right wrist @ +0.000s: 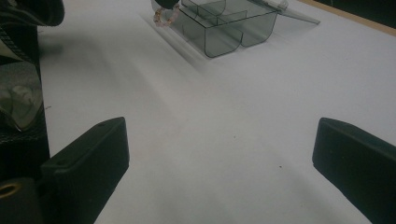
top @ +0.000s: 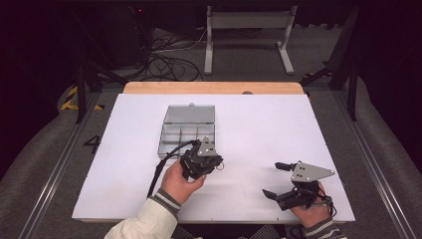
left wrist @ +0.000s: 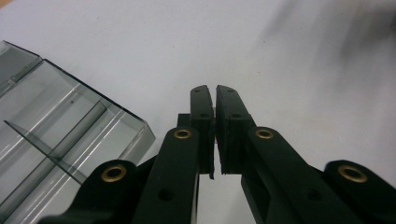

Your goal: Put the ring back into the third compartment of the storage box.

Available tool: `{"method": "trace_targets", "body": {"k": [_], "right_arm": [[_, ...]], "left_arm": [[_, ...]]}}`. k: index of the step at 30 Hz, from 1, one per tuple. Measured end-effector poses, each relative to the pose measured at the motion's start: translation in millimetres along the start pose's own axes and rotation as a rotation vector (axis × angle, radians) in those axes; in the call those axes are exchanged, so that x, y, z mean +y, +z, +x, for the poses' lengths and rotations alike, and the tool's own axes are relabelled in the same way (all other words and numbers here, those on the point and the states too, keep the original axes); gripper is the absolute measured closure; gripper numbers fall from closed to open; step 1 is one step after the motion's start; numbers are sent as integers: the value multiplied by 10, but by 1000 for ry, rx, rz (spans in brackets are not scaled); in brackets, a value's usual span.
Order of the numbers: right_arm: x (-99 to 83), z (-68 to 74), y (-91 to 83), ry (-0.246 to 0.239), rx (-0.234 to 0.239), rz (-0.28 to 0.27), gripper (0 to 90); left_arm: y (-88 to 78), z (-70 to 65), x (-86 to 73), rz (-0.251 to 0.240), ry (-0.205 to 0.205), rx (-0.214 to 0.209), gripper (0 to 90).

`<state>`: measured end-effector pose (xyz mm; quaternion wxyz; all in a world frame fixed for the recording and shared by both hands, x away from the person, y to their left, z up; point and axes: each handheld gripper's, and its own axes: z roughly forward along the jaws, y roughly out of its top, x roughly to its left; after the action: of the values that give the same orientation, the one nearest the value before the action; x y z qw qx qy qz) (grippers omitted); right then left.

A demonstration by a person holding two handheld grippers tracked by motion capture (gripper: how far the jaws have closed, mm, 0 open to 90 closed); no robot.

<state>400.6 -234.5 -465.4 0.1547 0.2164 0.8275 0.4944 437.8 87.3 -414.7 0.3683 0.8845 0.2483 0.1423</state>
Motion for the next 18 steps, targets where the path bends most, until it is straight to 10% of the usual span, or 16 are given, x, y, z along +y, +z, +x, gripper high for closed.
{"method": "trace_targets", "body": {"k": [18], "right_arm": [[-1,1,6,-1,2,4,44]], "left_arm": [[-141,190,168,10,2,52,866]]}}
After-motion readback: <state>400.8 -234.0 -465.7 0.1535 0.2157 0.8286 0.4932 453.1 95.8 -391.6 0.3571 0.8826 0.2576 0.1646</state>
